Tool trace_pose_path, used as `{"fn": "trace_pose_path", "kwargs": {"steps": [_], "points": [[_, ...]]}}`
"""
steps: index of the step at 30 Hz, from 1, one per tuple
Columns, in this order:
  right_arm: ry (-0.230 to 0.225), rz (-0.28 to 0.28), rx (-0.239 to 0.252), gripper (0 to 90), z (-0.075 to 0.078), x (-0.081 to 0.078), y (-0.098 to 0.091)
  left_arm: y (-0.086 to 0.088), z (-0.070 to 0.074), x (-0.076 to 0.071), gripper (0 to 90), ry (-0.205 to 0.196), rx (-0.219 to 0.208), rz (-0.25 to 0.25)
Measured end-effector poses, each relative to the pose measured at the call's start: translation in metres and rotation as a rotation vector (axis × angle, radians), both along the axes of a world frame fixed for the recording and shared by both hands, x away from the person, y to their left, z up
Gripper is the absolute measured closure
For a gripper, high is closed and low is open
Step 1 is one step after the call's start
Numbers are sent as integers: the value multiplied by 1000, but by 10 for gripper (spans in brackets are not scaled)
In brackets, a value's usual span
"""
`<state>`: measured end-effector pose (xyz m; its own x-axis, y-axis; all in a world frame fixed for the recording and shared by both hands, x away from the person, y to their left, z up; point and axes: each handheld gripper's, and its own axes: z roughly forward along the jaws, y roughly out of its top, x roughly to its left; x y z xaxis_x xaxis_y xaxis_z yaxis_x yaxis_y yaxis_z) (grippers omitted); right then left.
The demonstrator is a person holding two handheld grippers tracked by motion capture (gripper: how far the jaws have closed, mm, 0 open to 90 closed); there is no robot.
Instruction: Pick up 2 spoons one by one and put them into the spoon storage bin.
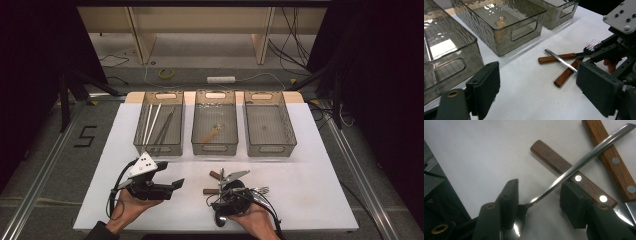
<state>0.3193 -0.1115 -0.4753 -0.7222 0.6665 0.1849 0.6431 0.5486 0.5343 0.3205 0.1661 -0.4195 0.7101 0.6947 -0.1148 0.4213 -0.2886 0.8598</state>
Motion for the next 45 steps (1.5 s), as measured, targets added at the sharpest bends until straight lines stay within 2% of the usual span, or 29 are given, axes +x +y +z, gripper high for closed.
{"fn": "trace_pose_path", "kwargs": {"steps": [16,19,23,32,39,45], "points": [[-8,27,4,665,-1,3,3,-1,0,0,192,3,5,-2],[2,31,9,689,-1,3,5,-1,-1,0,192,5,6,-3],[-10,38,-2,735,-1,3,7,-1,-1,0,192,6,9,-6],[-7,45,-8,850,-2,3,10,-1,0,0,192,4,8,-7],[-9,55,11,898,3,3,9,-1,0,0,192,3,-2,-2],[-15,56,21,900,9,6,4,0,1,0,192,4,-3,-2]]}}
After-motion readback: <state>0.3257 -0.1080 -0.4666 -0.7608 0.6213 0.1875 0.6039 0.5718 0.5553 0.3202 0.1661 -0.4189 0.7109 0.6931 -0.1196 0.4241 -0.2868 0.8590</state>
